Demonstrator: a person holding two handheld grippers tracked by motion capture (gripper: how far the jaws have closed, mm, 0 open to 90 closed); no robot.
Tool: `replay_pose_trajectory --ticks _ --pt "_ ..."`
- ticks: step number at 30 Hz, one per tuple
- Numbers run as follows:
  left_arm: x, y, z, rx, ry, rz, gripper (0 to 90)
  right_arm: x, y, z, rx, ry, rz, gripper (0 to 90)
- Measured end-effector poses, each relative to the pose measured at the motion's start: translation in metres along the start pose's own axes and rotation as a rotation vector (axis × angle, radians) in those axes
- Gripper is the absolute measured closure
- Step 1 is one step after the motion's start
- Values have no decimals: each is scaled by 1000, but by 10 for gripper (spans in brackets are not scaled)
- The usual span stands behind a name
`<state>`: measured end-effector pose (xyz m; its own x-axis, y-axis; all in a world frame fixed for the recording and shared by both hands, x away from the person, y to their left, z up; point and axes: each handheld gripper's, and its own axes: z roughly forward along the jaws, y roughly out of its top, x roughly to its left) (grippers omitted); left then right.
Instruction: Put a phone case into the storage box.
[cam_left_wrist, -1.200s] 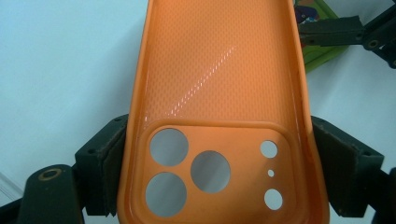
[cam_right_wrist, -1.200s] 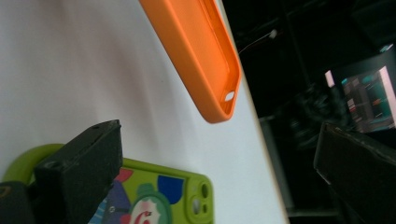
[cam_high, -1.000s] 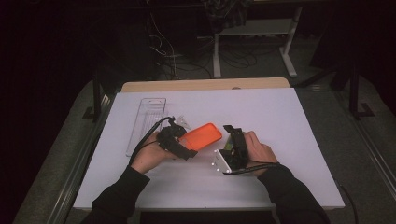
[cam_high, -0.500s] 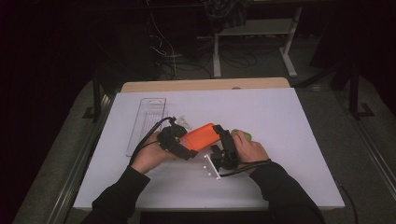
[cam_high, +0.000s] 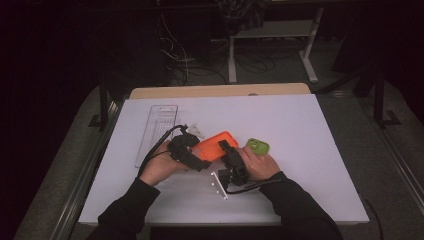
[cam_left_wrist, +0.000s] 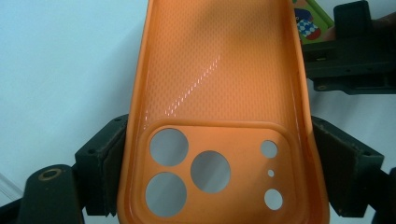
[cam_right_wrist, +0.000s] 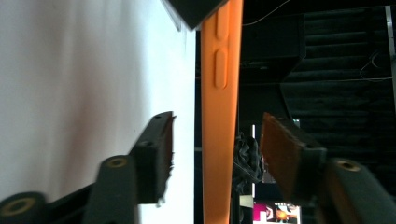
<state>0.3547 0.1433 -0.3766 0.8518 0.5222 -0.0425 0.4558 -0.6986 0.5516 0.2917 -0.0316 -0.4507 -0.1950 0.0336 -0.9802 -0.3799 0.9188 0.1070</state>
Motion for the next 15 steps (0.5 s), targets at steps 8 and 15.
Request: replay_pose_trajectory --ticks 8,15 --pt "0 0 0 1 2 4 163 0 0 -2 -12 9 -12 639" --pt "0 0 -1 1 -1 4 163 -1 0 -4 -21 10 -24 757"
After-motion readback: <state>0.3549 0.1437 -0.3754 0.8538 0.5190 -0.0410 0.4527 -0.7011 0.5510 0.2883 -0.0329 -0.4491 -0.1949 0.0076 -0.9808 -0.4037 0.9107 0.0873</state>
